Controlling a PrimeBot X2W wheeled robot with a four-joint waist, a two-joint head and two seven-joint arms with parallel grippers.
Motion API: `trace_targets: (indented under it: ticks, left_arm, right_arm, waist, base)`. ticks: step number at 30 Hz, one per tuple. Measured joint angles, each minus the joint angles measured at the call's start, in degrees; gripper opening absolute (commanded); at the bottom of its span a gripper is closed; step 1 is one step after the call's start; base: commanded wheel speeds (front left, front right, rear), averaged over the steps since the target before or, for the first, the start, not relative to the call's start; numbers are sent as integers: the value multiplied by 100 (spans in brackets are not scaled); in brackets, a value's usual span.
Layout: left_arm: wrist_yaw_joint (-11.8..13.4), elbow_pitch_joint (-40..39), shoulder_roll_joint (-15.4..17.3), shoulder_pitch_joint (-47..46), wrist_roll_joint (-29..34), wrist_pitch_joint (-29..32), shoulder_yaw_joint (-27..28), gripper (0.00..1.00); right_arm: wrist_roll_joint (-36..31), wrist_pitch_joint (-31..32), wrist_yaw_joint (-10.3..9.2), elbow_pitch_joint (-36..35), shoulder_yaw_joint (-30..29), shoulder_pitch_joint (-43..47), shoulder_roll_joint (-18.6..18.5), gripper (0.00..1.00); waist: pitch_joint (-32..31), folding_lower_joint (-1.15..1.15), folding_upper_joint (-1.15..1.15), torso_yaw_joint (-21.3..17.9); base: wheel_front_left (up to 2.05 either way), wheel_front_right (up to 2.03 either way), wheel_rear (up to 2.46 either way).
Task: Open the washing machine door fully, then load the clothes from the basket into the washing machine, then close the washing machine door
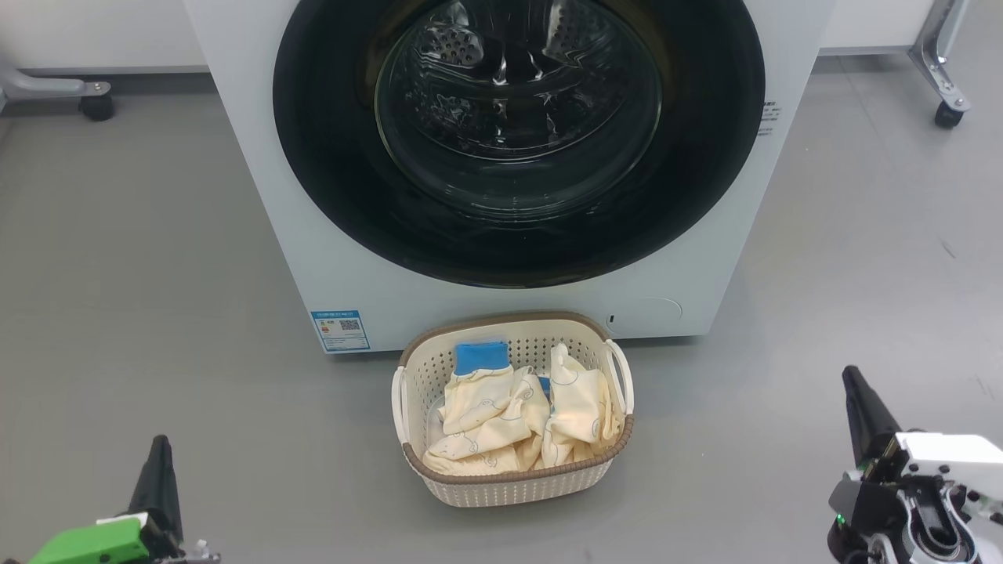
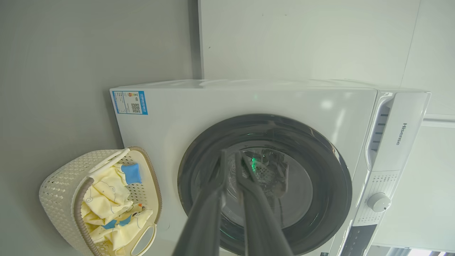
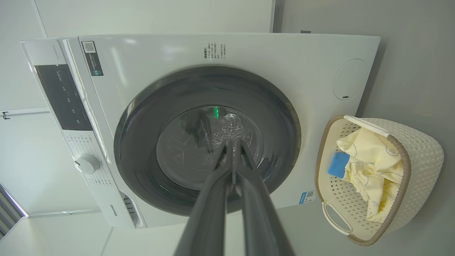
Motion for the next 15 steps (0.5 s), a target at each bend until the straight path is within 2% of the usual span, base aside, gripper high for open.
trace_targets:
  ticks: [1,2,15]
  left_arm:
    - [0,0,0,0,0,0,0,0]
    - [0,54,-38,37,0,0,-3,100]
    - [-1,37,-75,147,0,-58,64,100]
  right_arm:
    - [0,0,0,0,0,0,0,0]
    - [0,0,0,57,4,56,40,100]
    - [-1,-98,2,105,124,170,82,100]
  waist:
    - [0,0,0,0]
    - [0,0,0,0]
    - [1,0,0,10]
  base:
    - [0,0,0]
    - [0,0,0]
    - [0,0,0]
